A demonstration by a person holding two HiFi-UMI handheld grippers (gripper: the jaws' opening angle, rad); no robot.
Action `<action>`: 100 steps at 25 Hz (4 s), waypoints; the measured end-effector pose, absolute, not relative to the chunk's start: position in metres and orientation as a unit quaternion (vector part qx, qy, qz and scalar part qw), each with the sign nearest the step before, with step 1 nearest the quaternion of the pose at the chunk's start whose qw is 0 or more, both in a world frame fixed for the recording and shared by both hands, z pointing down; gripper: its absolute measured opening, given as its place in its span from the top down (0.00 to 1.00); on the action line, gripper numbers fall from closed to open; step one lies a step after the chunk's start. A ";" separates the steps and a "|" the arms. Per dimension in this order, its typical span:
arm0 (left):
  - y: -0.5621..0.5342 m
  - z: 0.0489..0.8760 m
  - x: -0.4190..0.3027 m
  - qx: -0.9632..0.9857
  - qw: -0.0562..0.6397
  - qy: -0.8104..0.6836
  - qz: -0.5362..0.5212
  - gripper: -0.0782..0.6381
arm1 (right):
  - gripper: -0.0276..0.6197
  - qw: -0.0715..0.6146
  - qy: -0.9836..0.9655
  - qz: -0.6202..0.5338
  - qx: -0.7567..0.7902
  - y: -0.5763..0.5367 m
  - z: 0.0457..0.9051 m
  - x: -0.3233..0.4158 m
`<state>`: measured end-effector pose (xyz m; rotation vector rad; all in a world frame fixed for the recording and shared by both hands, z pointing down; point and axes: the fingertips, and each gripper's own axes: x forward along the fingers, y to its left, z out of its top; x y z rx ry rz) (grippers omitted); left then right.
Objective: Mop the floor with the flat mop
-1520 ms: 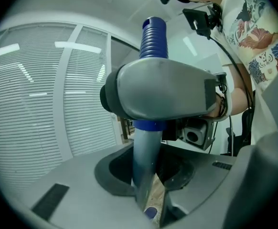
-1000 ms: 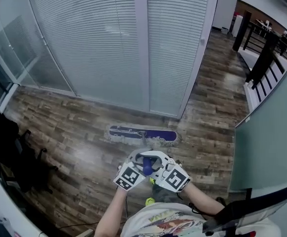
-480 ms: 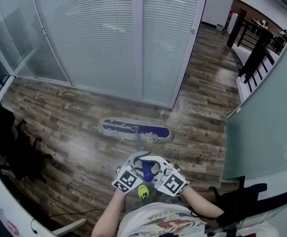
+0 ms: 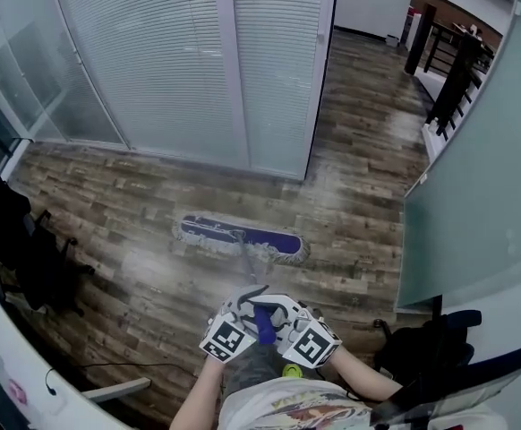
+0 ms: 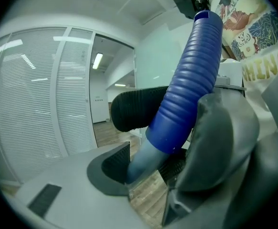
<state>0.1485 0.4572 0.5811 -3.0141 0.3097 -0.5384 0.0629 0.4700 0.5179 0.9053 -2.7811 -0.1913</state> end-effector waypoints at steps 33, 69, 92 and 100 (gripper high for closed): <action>0.449 0.592 0.136 -0.976 0.041 0.124 -0.177 0.70 | 0.75 0.079 -0.951 -0.097 0.283 0.467 0.524 0.052; -0.017 0.572 0.169 -0.975 0.050 0.136 -0.168 0.71 | 0.75 0.056 -0.948 -0.102 0.295 0.002 0.508 0.092; -0.034 0.612 0.148 -0.970 -0.001 0.155 -0.189 0.66 | 0.72 0.078 -0.954 -0.033 0.287 -0.013 0.548 0.071; 0.118 0.615 0.098 -0.970 -0.010 0.161 -0.180 0.66 | 0.72 0.089 -0.954 -0.042 0.284 0.140 0.552 0.021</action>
